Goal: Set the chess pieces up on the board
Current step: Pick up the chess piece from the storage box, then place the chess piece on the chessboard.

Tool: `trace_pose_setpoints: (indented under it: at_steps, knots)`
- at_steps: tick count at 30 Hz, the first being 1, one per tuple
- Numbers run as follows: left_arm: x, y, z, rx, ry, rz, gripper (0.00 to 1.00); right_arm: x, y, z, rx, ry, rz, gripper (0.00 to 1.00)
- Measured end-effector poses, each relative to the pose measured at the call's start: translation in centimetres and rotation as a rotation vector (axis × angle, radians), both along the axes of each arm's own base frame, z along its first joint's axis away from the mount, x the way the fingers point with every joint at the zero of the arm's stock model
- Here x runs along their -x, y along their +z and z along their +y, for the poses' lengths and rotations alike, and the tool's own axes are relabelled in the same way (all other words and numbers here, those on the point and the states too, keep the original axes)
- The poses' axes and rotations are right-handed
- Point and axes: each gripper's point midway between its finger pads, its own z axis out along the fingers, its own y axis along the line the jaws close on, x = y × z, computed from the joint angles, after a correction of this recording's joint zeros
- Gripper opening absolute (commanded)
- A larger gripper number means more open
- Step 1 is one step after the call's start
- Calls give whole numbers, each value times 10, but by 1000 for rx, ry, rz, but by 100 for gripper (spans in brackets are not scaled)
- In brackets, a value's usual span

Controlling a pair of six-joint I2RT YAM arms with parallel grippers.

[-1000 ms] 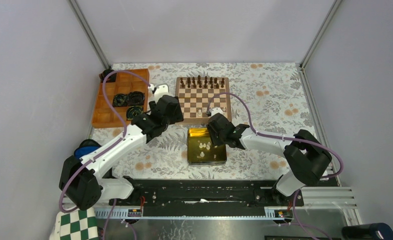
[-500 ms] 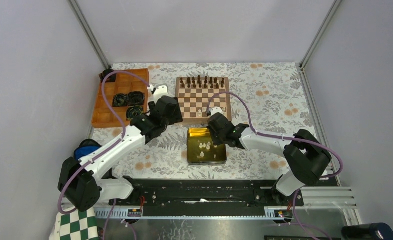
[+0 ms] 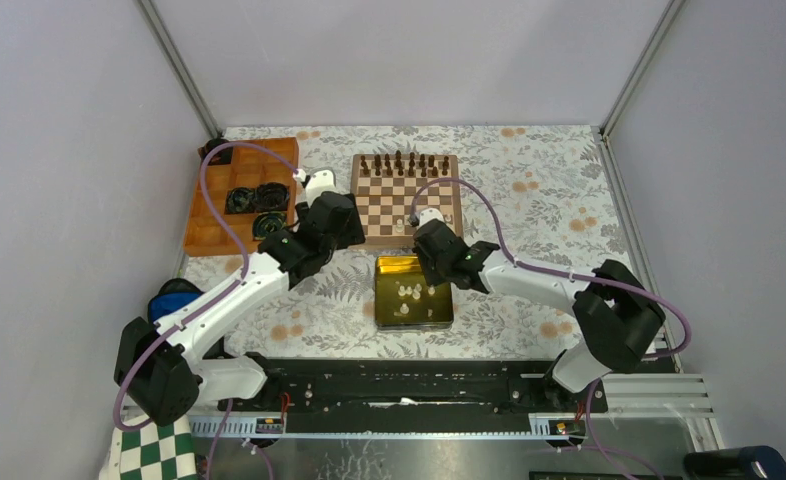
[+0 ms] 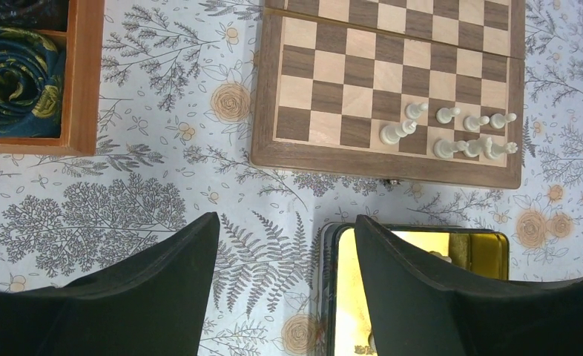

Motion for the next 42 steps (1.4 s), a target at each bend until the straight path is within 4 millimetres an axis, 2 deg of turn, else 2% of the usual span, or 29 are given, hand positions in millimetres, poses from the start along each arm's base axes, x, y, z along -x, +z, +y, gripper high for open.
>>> trace_pose_setpoints:
  at_steps: [12, 18, 22, 29, 42]
  knots:
    - [-9, 24, -7, 34, 0, -45, 75, -20, 68, 30, -113, 38, -81, 0]
    - [-10, 26, -7, 34, -1, -48, 75, -37, 88, 44, -157, 41, -113, 0]
    - [-10, 27, -7, 28, -5, -51, 75, -56, 82, 46, -150, 23, -111, 0]
    - [-12, 31, -5, 12, -2, -64, 75, -86, 52, 37, -109, -21, -65, 0]
    - [-12, 31, -3, -6, -11, -66, 75, -113, 38, 42, -116, -34, -57, 0]
